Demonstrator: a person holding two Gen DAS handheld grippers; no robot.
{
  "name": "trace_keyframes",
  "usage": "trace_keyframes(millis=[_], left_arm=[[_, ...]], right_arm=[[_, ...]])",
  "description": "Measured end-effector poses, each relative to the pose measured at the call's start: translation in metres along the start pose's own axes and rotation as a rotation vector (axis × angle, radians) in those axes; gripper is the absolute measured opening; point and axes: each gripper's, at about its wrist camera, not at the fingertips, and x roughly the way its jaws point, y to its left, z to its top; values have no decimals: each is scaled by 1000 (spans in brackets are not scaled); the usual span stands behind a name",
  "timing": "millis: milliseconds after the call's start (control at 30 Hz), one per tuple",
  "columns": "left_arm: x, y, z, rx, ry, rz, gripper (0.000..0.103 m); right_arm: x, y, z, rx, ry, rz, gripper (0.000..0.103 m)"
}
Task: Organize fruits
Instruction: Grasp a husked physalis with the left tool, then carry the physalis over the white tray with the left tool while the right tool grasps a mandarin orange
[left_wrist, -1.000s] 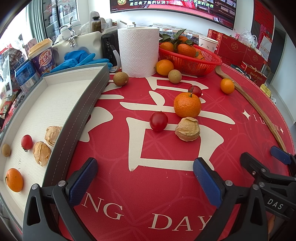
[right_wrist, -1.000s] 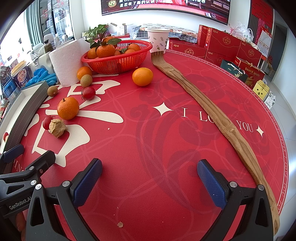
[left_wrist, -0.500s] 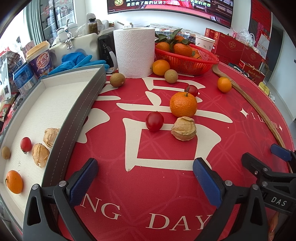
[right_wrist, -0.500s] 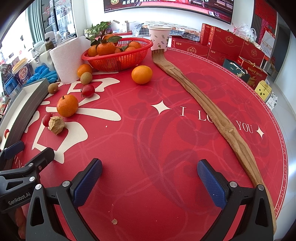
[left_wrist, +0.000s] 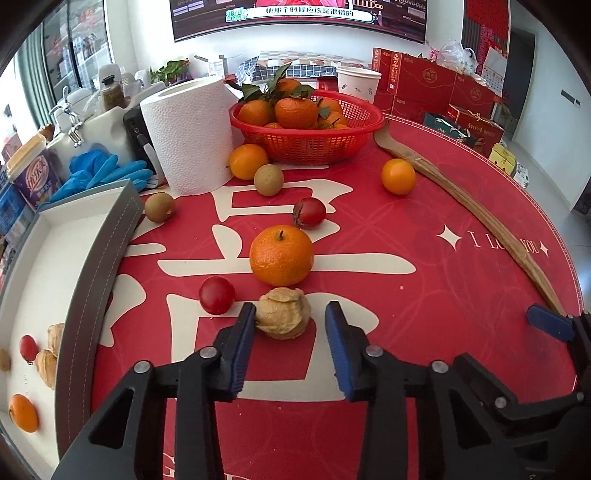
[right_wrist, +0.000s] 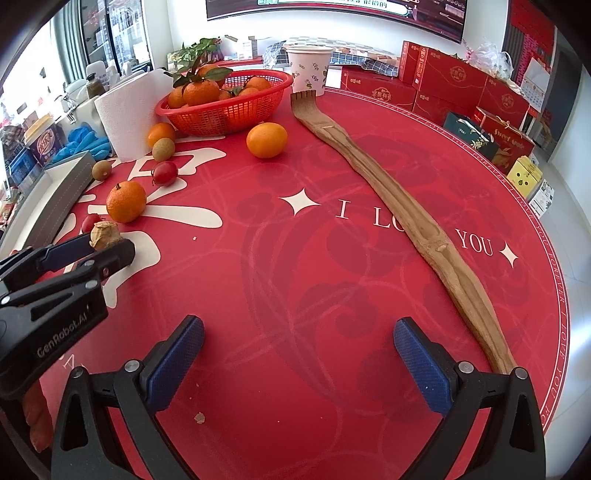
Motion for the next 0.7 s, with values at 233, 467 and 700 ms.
trace_keyframes(millis=[233,467,700], left_arm=[[-10,14,-10,-25,-20,-24,30],[-48,53,-10,-108,-146,8,30],[-60,108,-3,-226,-201,64,30]], right_arm=[[0,0,-2,4,-16,-5,103],[1,1,-1,14,-34,-12,103],[5,15,7,-4,-28,2,103]])
